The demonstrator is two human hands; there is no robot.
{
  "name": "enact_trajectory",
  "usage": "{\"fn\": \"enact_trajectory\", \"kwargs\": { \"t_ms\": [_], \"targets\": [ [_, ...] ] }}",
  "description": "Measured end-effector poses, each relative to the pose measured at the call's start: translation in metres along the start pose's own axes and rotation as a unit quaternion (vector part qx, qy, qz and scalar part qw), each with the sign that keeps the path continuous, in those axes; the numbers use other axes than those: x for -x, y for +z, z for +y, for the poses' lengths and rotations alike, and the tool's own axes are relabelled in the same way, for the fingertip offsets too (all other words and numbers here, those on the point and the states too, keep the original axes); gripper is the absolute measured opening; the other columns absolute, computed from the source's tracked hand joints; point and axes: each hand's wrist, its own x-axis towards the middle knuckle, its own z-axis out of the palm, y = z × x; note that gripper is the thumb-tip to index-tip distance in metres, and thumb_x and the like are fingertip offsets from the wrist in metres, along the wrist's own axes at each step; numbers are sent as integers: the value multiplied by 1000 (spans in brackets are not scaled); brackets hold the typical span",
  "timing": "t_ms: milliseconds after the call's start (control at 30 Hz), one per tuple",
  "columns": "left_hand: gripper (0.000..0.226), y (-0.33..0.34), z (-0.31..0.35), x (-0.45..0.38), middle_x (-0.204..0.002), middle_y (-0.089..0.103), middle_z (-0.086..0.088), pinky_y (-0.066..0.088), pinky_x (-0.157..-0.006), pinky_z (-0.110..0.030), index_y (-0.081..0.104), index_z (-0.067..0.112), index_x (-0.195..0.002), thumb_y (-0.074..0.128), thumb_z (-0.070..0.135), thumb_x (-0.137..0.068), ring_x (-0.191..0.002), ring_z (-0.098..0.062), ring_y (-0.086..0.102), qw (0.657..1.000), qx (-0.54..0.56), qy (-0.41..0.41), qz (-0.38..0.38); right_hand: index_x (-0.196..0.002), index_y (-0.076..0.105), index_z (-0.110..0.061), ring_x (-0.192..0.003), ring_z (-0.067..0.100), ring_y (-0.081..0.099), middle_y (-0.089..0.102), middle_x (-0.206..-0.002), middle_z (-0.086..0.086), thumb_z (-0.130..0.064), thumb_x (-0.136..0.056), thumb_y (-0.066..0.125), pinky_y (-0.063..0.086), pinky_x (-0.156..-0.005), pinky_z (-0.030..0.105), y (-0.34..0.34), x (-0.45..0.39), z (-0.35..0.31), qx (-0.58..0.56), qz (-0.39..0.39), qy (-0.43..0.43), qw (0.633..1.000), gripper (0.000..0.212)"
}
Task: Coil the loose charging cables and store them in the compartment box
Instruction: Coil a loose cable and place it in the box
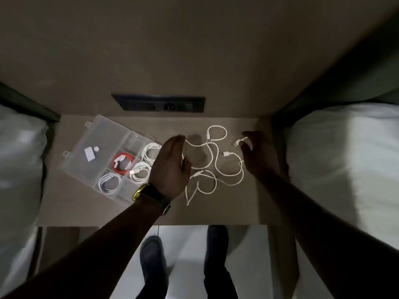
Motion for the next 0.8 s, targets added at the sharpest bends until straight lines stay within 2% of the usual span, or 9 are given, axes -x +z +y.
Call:
{"fn": "enact_trajectory", "kwargs": {
  "t_ms": [167, 233, 300, 433, 533, 567, 633, 700, 800],
  "targets": [
    [53, 37, -18, 13, -134, 57, -15, 35, -104, -26, 50, 7, -134, 58, 7, -82, -126, -30, 52, 999, 7, -44, -9, -131, 53, -9, -125, 37, 48, 53, -136, 18, -14, -90, 53, 35, -107, 42, 42, -33, 64, 107, -47, 108, 987, 42],
    [50, 44, -19, 11, -131, 59, -13, 38, -101, -28, 52, 10, -132, 57, 9, -82, -123, -29, 54, 998, 22, -51, 0, -132, 49, -6, -126, 40, 46, 51, -135, 22, -13, -91, 49, 37, -105, 44, 56, -37, 73, 170, -81, 118, 975, 41],
    [45, 48, -19, 6, -124, 63, -12, 42, -97, -30, 55, 10, -126, 56, 10, -82, -117, -29, 58, 998, 33, -49, 12, -122, 54, -3, -118, 41, 51, 55, -127, 24, -12, -93, 48, 40, -100, 42, 60, -39, 74, 183, -67, 101, 976, 31],
    [31, 49, -6, -13, -119, 67, -3, 49, -93, -32, 62, 18, -117, 58, 25, -86, -109, -22, 62, 992, 98, -72, 27, -110, 69, -9, -107, 29, 60, 64, -116, 15, -5, -93, 51, 43, -92, 29, 32, -34, 55, 45, -14, -7, 999, 25],
    [42, 41, 23, -34, -125, 64, 7, 45, -97, -23, 60, 24, -122, 64, 43, -85, -113, -3, 56, 969, 215, -111, -45, -106, 73, -17, -88, 10, 59, 66, -96, 5, -7, -91, 61, 37, -74, 13, -8, -25, 20, -52, 6, -166, 985, 22],
    [40, 37, 33, -40, -118, 66, 6, 46, -94, -25, 62, 20, -120, 64, 41, -87, -107, -2, 58, 961, 240, -109, -80, -108, 73, -19, -84, 5, 58, 65, -91, 2, -8, -90, 63, 40, -73, 13, -18, -23, 8, -86, -3, -200, 976, 23],
    [26, 27, 54, -48, -85, 66, 3, 48, -80, -34, 68, 9, -102, 56, 31, -94, -81, -4, 60, 937, 304, -106, -136, -113, 73, -22, -78, 7, 60, 64, -87, 0, -12, -92, 63, 48, -71, 23, -32, -23, -8, -154, -24, -217, 964, 25],
    [27, 15, 69, -45, -67, 59, 0, 49, -76, -36, 66, 9, -84, 49, 23, -98, -72, -14, 60, 864, 450, -149, -171, -117, 71, -22, -73, 15, 63, 63, -84, 2, -16, -94, 62, 53, -67, 36, -35, -27, -21, -198, -32, -191, 961, 26],
    [34, -11, 79, -41, -64, 57, 4, 55, -74, -29, 66, 16, -78, 40, 21, -100, -70, -14, 61, 618, 728, -196, -223, -105, 72, -17, -78, 14, 65, 71, -88, 9, -25, -93, 59, 54, -74, 39, -24, -17, -37, -277, -77, -91, 953, 18]
  ]
}}
